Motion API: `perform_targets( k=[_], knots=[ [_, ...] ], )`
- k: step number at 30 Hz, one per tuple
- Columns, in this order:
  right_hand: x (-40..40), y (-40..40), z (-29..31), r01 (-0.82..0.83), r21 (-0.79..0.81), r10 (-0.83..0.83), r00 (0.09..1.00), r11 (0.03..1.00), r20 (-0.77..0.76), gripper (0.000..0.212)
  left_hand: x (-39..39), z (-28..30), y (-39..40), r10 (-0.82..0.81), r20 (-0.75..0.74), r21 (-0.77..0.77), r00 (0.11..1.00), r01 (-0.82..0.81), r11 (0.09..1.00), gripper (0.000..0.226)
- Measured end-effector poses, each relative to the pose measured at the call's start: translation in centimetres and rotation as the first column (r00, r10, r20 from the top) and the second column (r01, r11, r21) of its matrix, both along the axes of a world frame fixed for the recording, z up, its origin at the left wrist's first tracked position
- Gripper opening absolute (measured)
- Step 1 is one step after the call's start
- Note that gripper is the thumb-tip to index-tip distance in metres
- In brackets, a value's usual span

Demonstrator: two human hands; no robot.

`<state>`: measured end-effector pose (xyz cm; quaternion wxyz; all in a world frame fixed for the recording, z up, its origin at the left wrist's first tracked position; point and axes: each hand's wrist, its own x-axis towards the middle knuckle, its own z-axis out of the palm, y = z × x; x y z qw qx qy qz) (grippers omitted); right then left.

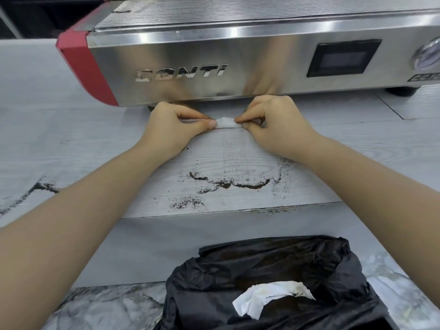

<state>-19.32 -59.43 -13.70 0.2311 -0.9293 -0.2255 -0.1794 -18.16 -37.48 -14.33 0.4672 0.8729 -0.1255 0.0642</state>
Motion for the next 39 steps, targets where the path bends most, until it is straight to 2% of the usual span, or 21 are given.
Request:
perform_targets(
  k=[6,9,14,24,28,32,35,39],
  knots=[
    [-0.2,0.2,0.2,0.048,0.022,-0.048,0.998,0.999,-0.029,0.009,0.2,0.1,-1.4,0.107,-0.049,0.007,0.993,-0.107,0.994,0.012],
    [-0.4,0.0,0.5,0.066,0.054,-0.062,0.995,0.996,-0.076,0.01,0.2,0.3,-1.7,0.078,-0.07,0.041,0.994,-0.076,0.996,0.01],
    [-2.0,-0.4,0.9,0.038,0.02,-0.035,0.989,0.999,-0.143,0.012,-0.9,0.7,-1.2,0.018,-0.118,0.086,0.993,-0.008,0.996,0.007],
    [-11.5,-0.9,0.7,-0.136,0.029,0.138,0.983,0.99,-0.125,0.02,-10.8,0.7,-0.3,-0.093,0.04,0.14,0.995,0.087,0.986,0.017],
    [-11.4,-1.1,1.0,-0.089,0.072,0.1,0.981,0.993,-0.165,0.018,-11.0,0.8,-0.4,-0.119,-0.01,0.086,0.993,0.12,0.989,0.008],
    [-7.0,-0.8,1.8,0.039,0.139,-0.028,0.997,0.99,-0.077,0.014,-6.5,1.1,-1.3,0.059,-0.034,-0.05,0.998,-0.061,0.997,0.005],
    [-3.1,-0.2,1.1,0.109,0.11,-0.11,0.994,0.988,0.002,0.014,-3.2,0.6,-2.3,0.196,0.03,0.032,0.98,-0.196,0.98,0.008],
    [-0.3,0.5,-0.5,0.187,0.035,-0.188,0.981,0.982,0.037,0.022,-0.7,-0.2,-3.7,0.392,0.065,0.168,0.917,-0.398,0.902,0.011]
  ],
)
